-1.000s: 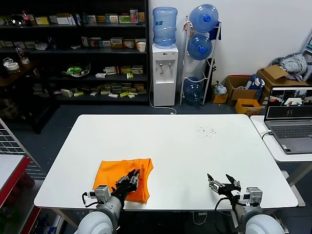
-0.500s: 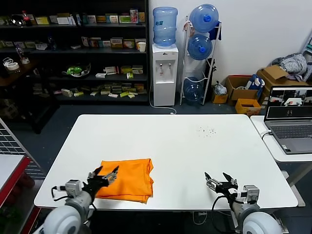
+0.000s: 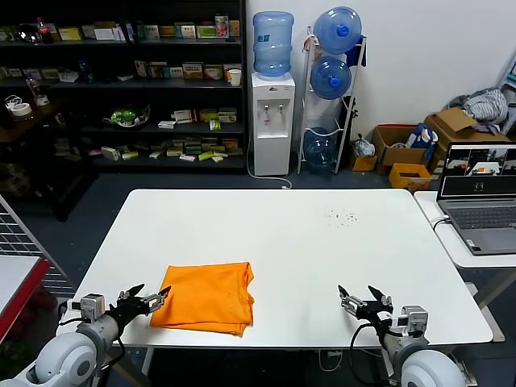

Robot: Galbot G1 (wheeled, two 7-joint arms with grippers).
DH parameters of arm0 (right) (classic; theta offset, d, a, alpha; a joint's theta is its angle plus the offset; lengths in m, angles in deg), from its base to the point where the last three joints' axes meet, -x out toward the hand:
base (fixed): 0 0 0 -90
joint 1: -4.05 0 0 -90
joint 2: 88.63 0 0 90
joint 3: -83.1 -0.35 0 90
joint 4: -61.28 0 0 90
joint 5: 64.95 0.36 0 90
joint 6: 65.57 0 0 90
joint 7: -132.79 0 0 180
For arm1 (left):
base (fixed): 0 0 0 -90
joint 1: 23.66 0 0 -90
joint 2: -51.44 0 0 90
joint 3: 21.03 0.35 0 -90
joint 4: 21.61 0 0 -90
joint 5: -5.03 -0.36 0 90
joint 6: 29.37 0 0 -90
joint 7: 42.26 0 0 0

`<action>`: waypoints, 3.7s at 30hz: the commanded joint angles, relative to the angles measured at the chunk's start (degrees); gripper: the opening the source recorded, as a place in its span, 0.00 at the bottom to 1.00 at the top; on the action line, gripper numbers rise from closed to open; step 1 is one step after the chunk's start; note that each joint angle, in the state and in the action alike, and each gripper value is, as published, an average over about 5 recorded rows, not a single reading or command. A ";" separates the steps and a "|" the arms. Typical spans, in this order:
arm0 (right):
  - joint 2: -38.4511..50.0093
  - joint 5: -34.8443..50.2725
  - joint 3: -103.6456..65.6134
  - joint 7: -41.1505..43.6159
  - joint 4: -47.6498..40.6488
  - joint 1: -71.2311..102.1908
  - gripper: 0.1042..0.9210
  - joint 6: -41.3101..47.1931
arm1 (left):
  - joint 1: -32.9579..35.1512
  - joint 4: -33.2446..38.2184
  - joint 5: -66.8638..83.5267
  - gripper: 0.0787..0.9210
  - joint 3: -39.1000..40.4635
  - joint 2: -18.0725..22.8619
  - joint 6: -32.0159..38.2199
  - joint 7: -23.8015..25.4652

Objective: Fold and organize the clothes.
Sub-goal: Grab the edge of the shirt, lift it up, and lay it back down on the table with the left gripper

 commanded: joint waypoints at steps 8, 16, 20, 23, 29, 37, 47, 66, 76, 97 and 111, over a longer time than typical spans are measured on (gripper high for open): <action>-0.16 -0.03 -0.19 -0.13 0.25 0.31 0.88 0.12 | -3.00 -5.46 -0.84 0.88 4.46 -0.32 -0.28 2.80; -0.19 -0.20 -0.38 -0.17 0.52 0.84 0.88 0.16 | -3.00 -5.28 -1.81 0.69 4.76 0.55 0.59 2.58; -0.18 -0.29 -0.57 -0.17 0.64 1.17 0.88 0.12 | -2.81 -5.01 -1.80 0.56 4.67 1.00 0.60 2.44; -0.27 -0.42 -0.68 -0.16 0.73 1.46 0.88 0.07 | -2.70 -4.64 -1.75 0.46 4.53 1.28 0.65 2.38; -0.41 -0.67 -0.77 -0.10 0.81 1.82 0.88 -0.02 | -2.61 -3.19 -1.55 0.25 4.16 1.70 0.78 2.06; -0.66 -0.84 -0.94 0.09 0.66 1.90 0.88 -0.27 | -0.78 3.64 -3.59 0.02 0.88 2.42 0.53 -0.67; -0.94 -1.37 -0.06 0.95 -0.62 0.68 0.88 -1.02 | 6.07 15.64 -11.63 0.02 -9.60 1.29 -2.68 -10.28; 1.31 -4.61 -4.68 2.18 6.27 4.63 0.88 -2.92 | 11.09 -5.73 -16.46 0.02 -23.97 -8.04 3.45 -6.71; -1.13 -6.37 -7.42 2.09 7.44 8.39 0.88 -2.90 | 10.93 4.90 -11.16 0.02 -17.96 -6.32 2.04 -8.74; -9.50 -9.98 -15.87 1.06 12.18 18.48 0.88 -1.64 | -34.73 -8.15 6.59 0.02 35.37 44.56 -3.34 -23.44; -9.15 -9.51 -15.40 1.16 10.83 17.39 0.88 -1.70 | -34.78 -12.37 2.45 0.02 36.06 47.45 -3.07 -22.92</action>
